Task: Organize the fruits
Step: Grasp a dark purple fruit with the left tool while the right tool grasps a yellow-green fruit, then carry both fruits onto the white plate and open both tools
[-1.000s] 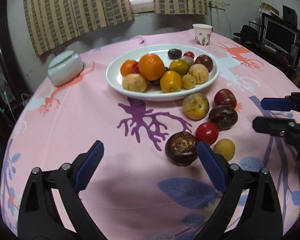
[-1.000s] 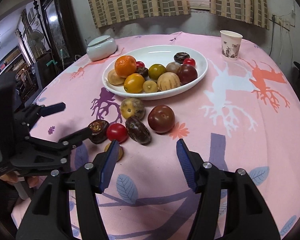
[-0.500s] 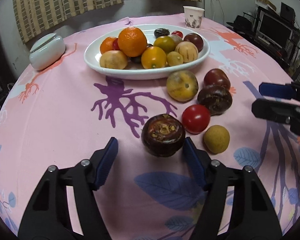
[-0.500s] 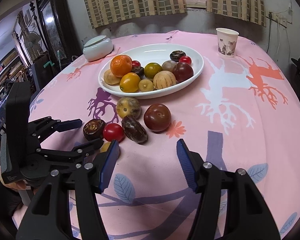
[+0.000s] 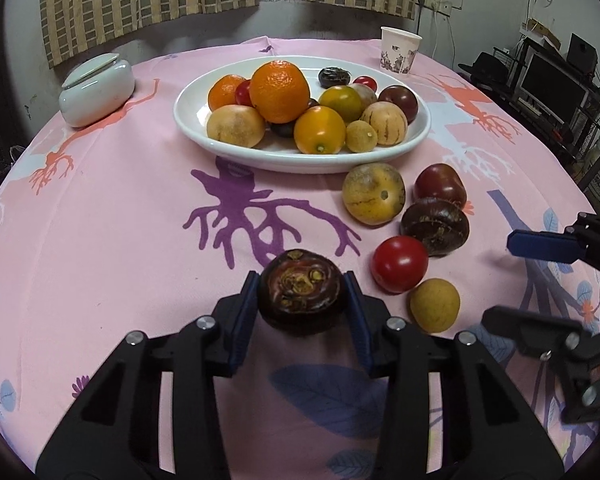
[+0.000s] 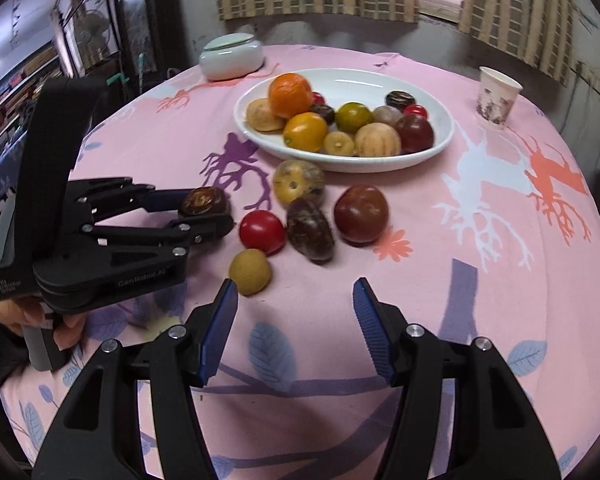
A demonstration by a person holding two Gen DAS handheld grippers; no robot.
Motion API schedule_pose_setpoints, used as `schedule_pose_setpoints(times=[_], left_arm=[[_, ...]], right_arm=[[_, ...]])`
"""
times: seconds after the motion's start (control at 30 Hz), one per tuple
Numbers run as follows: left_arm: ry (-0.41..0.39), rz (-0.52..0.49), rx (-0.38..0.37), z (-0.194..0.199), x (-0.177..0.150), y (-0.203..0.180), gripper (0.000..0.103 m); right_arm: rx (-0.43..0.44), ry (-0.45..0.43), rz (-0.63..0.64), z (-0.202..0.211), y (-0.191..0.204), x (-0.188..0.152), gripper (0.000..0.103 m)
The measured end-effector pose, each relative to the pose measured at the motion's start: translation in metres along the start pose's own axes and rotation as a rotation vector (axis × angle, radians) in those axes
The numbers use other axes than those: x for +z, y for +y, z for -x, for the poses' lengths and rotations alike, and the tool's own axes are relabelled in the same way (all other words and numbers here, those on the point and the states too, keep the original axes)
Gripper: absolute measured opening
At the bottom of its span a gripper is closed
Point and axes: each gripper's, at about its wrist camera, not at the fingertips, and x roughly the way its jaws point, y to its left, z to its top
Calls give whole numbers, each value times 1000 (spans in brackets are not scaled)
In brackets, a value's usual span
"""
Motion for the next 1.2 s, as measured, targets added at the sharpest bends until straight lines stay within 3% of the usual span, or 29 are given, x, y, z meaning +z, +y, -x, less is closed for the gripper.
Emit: schedule_pose_setpoints(times=[0.2,0.43,0.5,0.53,0.57,0.63,0.87,1.2], left_arm=[[4,59,-12,6,4,22,43],[6,102,-20,9,6,33,43],[10,106,-30,9,6,34,43],[10,103,-33,10,5,33,43],[8,100,-33,10,6,32,43],[-1,94,-24,11,6,31,43],[7,97,-23,9,9,31,43],[-11,17,-47,15,6,10,43]], right_arm=[[-111,-1,93,-17,20,-1,60],[-110,19,99,-34,33,3,60],[-104,18,82,-35,35,5,54],[-81,20,71,-35,36,6,40],[-73,19,64,-35,37,5,31],[-73,8,65,-33,38,4,26],[-1,-50,0,-11,18,10,26],[-17,-155,-39,26,-3,17,26]])
